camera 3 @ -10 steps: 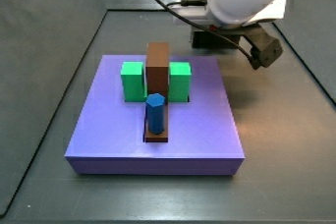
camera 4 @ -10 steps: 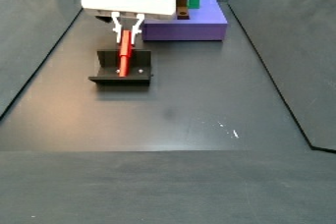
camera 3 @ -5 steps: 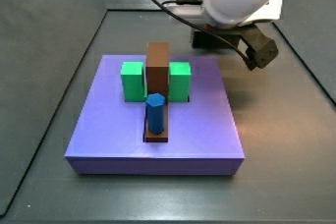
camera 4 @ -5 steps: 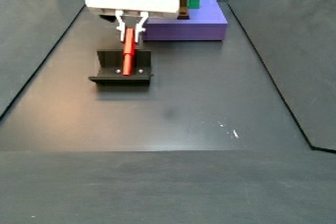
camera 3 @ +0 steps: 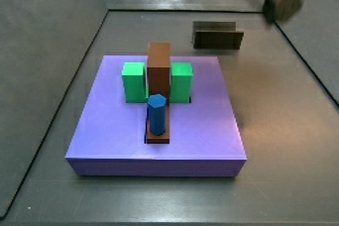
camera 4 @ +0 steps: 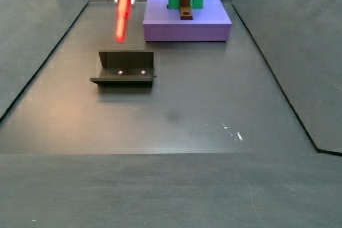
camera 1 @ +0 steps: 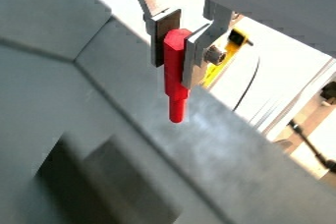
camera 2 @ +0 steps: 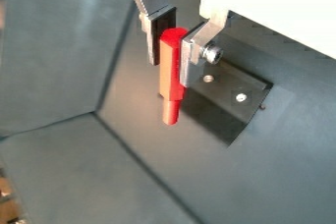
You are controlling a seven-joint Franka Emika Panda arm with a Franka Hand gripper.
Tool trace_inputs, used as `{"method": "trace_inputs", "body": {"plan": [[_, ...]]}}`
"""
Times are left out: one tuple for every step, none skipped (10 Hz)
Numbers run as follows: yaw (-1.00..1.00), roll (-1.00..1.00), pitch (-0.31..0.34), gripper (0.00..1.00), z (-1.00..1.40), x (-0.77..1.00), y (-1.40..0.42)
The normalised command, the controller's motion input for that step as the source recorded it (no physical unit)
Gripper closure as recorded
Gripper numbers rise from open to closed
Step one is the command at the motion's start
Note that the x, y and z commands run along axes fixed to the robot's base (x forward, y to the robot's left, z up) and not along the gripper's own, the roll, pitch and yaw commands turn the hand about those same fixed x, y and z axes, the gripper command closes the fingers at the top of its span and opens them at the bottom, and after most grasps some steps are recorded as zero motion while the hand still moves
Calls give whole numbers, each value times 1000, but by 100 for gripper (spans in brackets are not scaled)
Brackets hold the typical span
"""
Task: Pick up the red object. Move up. Place the red object on the fixture. Regrasp the red object. Move to above the board. Insert the red object.
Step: Move to above the board.
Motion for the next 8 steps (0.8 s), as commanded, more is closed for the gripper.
{"method": "trace_inputs", "body": {"plan": [[5, 15, 96, 100, 1400, -23, -34], [21, 11, 88, 100, 1400, -26, -50], [35, -7, 85, 100, 1400, -10, -27], [42, -7, 83, 100, 790, -1, -25], [54, 10, 80, 100, 403, 11, -28], [66, 16, 81, 100, 190, 38, -25], [-29, -1000, 166, 100, 278, -848, -1400], [-29, -1000, 161, 100, 262, -858, -1400]]}}
